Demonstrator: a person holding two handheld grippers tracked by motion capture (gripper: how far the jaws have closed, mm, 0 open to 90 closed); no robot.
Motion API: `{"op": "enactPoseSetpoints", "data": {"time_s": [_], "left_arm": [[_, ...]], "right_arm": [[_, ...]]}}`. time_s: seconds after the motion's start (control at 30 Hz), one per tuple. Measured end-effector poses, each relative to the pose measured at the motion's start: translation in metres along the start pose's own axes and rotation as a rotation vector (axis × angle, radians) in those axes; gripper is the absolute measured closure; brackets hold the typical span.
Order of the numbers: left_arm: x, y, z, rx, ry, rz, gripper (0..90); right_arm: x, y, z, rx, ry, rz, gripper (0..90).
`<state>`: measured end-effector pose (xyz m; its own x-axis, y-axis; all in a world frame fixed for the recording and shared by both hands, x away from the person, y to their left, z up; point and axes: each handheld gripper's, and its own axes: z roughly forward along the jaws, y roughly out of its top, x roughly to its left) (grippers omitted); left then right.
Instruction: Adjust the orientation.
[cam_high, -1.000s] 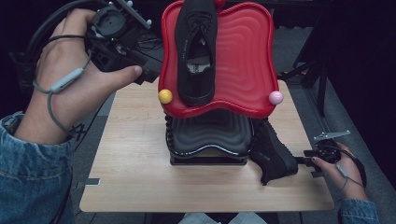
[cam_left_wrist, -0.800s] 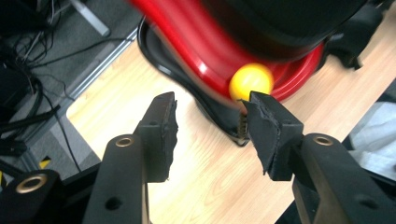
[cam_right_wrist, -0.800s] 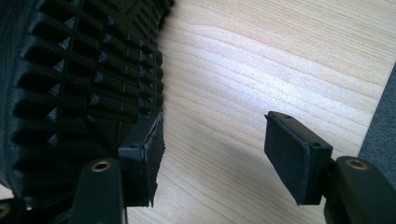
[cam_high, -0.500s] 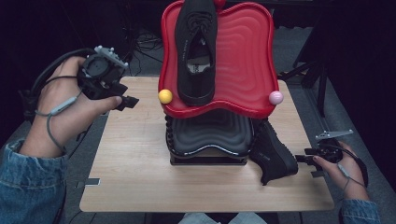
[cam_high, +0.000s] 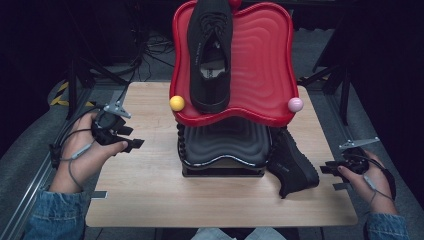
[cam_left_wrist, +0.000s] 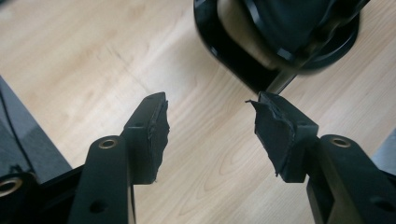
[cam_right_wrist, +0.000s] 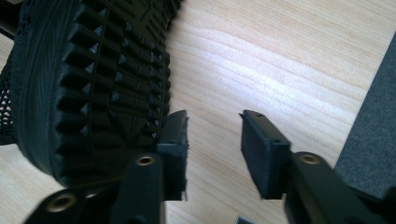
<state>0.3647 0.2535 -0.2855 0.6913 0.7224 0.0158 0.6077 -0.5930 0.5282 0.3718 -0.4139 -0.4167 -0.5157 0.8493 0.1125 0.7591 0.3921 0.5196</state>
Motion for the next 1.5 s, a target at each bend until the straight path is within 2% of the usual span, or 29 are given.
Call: {"op": "enactPoseSetpoints", "data": {"time_s": [0.1,0.13,0.23,0.27,0.37,0.47,0.6,0.67,0.7,0.73,0.8,0.83,0.97,1.03,1.1,1.13,1.23,1.33,1.4,1.5], "left_arm": [[0.005,-0.014,0.015,0.005,-0.019,-0.013,45.0],[0.006,-0.019,0.019,-0.001,-0.028,-0.031,45.0],[0.007,-0.024,0.026,-0.009,-0.024,-0.034,44.2],[0.007,-0.029,0.034,-0.014,-0.027,-0.053,43.7],[0.006,-0.036,0.042,0.015,-0.007,-0.054,42.5],[0.005,-0.046,0.049,0.017,0.010,-0.063,42.4],[0.005,-0.056,0.058,0.001,-0.002,-0.094,42.0],[0.007,-0.060,0.061,-0.029,0.018,-0.115,40.7],[0.009,-0.064,0.064,-0.052,0.019,-0.140,40.6],[0.011,-0.065,0.066,-0.046,0.019,-0.147,41.0],[0.013,-0.065,0.068,-0.006,0.030,-0.129,40.8],[0.013,-0.067,0.068,-0.007,0.043,-0.138,40.8],[0.015,-0.068,0.069,-0.027,0.040,-0.162,40.8],[0.015,-0.068,0.072,-0.027,0.037,-0.170,40.5],[0.015,-0.067,0.075,-0.008,0.032,-0.154,40.5],[0.013,-0.066,0.078,-0.008,0.024,-0.164,40.5],[0.012,-0.066,0.081,0.007,0.023,-0.156,40.4],[0.012,-0.067,0.084,0.016,0.016,-0.156,40.2],[0.012,-0.067,0.085,0.018,0.018,-0.158,40.0],[0.011,-0.066,0.089,0.014,0.012,-0.158,39.7]], "right_arm": [[0.001,0.000,-0.002,0.022,-0.007,0.008,74.9],[0.001,0.000,-0.003,0.027,-0.008,0.008,76.6],[0.001,0.001,-0.003,0.045,-0.010,0.005,80.7],[0.003,0.001,-0.005,0.052,-0.013,0.003,84.5],[0.005,0.002,-0.007,0.050,-0.025,-0.011,89.4],[0.008,0.004,-0.013,0.047,-0.019,-0.020,90.0],[0.013,0.007,-0.021,0.036,-0.015,-0.029,90.0],[0.017,0.008,-0.025,0.030,-0.014,-0.035,90.0],[0.019,0.009,-0.027,0.030,-0.016,-0.039,90.0],[0.022,0.010,-0.031,0.027,-0.021,-0.048,90.0],[0.027,0.012,-0.037,0.022,-0.022,-0.062,90.0],[0.029,0.013,-0.039,0.020,-0.023,-0.068,90.0],[0.040,0.018,-0.044,0.019,-0.024,-0.096,90.0],[0.046,0.020,-0.043,0.026,-0.019,-0.114,90.0],[0.052,0.023,-0.041,0.028,-0.010,-0.137,90.0],[0.056,0.024,-0.039,0.034,-0.015,-0.151,90.0],[0.069,0.030,-0.035,0.038,-0.003,-0.198,90.0],[0.076,0.034,-0.030,0.038,0.010,-0.223,90.0],[0.079,0.036,-0.025,0.037,-0.002,-0.238,90.0],[0.082,0.039,-0.021,0.029,0.006,-0.248,90.0]]}}
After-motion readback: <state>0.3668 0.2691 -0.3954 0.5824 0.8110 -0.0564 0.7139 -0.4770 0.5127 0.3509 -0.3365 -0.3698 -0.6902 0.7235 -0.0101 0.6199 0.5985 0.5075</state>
